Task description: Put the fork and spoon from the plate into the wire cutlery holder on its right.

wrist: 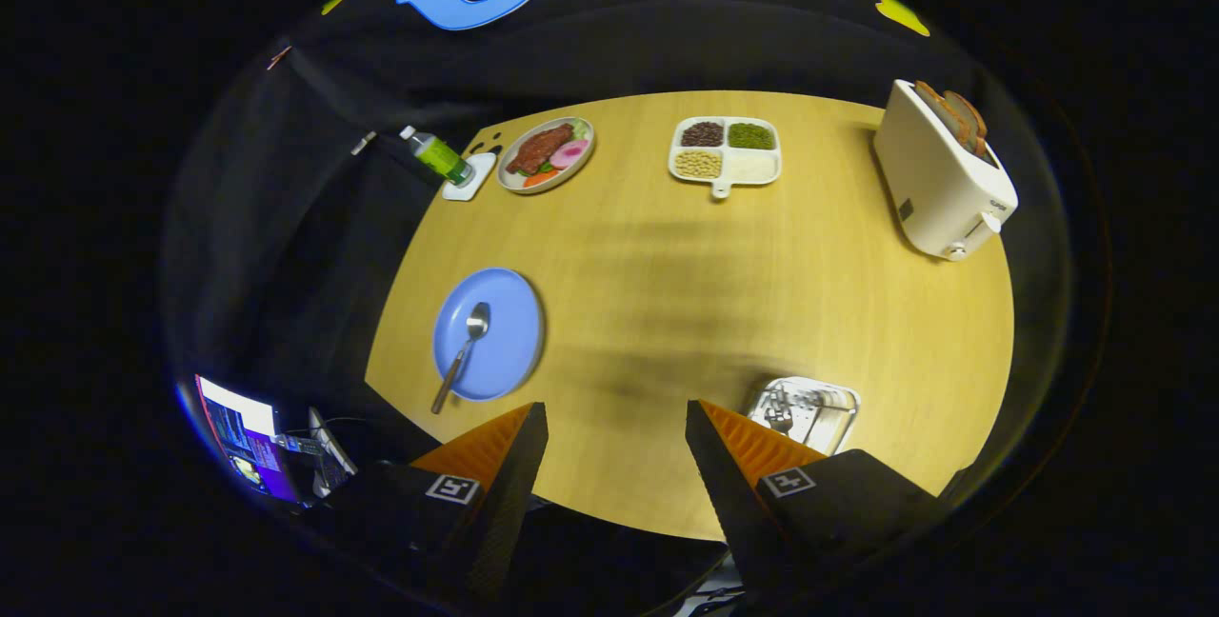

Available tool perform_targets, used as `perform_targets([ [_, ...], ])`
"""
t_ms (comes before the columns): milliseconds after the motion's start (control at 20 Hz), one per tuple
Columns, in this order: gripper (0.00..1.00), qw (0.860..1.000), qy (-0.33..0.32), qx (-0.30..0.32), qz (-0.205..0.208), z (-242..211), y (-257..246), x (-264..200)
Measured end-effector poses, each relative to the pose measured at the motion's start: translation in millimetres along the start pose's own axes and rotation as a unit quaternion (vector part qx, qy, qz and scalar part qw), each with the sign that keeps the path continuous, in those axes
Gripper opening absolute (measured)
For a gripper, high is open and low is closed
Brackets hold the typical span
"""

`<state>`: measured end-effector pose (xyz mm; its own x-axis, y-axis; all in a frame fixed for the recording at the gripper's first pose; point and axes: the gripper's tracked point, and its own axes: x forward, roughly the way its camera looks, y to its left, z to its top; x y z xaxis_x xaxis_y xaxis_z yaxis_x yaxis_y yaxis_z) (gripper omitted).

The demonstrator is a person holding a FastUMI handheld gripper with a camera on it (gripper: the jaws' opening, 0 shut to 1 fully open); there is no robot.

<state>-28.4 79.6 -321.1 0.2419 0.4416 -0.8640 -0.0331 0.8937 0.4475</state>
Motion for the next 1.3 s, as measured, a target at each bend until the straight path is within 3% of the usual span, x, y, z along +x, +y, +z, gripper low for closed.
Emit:
perform_targets([
  [300, 0.91, 0.995, 0.048, 0.008, 0.085, -17.8, 113.8, 69.4],
  [450, 0.91, 0.991, 0.073, 0.032, 0.103, -22.1, 152.4, 108.3],
  [900, 0.91, 0.986, 0.137, 0.083, 0.041, -52.9, 177.2, 222.2],
  [1000, 0.80, 0.985, 0.142, 0.094, 0.023, -56.5, 174.4, 236.4],
  [1100, 0.47, 0.982, 0.156, 0.104, 0.012, -63.0, 172.4, 244.0],
  [1200, 0.47, 0.979, 0.160, 0.126, 0.013, -62.1, 175.9, 247.2],
  [1300, 0.15, 0.977, 0.160, 0.141, 0.005, -64.1, 171.7, 259.2],
])
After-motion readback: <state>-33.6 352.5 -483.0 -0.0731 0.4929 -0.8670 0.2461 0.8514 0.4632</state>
